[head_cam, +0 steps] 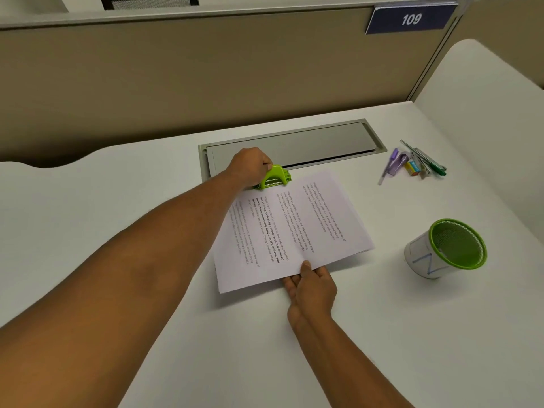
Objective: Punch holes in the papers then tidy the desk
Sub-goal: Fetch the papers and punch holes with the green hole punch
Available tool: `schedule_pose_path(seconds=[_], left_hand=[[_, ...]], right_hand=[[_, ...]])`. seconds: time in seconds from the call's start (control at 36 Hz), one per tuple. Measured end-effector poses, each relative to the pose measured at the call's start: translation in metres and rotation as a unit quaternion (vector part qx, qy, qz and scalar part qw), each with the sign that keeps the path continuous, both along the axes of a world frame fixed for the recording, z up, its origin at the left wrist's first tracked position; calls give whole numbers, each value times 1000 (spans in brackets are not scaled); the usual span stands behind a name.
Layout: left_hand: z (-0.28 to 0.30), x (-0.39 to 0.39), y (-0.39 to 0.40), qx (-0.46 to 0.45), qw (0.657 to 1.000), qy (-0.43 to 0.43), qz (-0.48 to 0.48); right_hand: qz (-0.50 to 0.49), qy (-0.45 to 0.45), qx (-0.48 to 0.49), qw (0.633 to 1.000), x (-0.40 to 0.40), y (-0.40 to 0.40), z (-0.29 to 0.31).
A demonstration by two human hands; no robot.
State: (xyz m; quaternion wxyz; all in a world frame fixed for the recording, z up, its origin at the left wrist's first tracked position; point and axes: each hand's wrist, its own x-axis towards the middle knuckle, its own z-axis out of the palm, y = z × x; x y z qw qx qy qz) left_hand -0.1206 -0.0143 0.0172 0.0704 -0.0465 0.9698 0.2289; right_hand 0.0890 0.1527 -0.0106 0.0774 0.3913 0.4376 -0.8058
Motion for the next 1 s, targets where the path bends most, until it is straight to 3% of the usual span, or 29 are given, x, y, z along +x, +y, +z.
schedule_pose_path(seconds=[0.42, 0.58, 0.75, 0.92, 1.0], left_hand=[[1, 0, -1, -1, 1000, -3, 3], [1, -1, -1, 0, 1000, -4, 5], [2, 6, 0, 12, 1000, 5, 11], [-6, 38, -23, 63, 989, 86, 102], [-17, 60, -41, 53, 989, 74, 118]], right_hand=[[1, -12, 0, 1000, 1, -7, -4], [28, -60, -7, 998, -11, 2, -1], [70, -52, -16, 996, -21, 9, 7], [78, -21, 41, 996, -21, 14, 1], [55, -7, 30, 998, -20, 17, 1]])
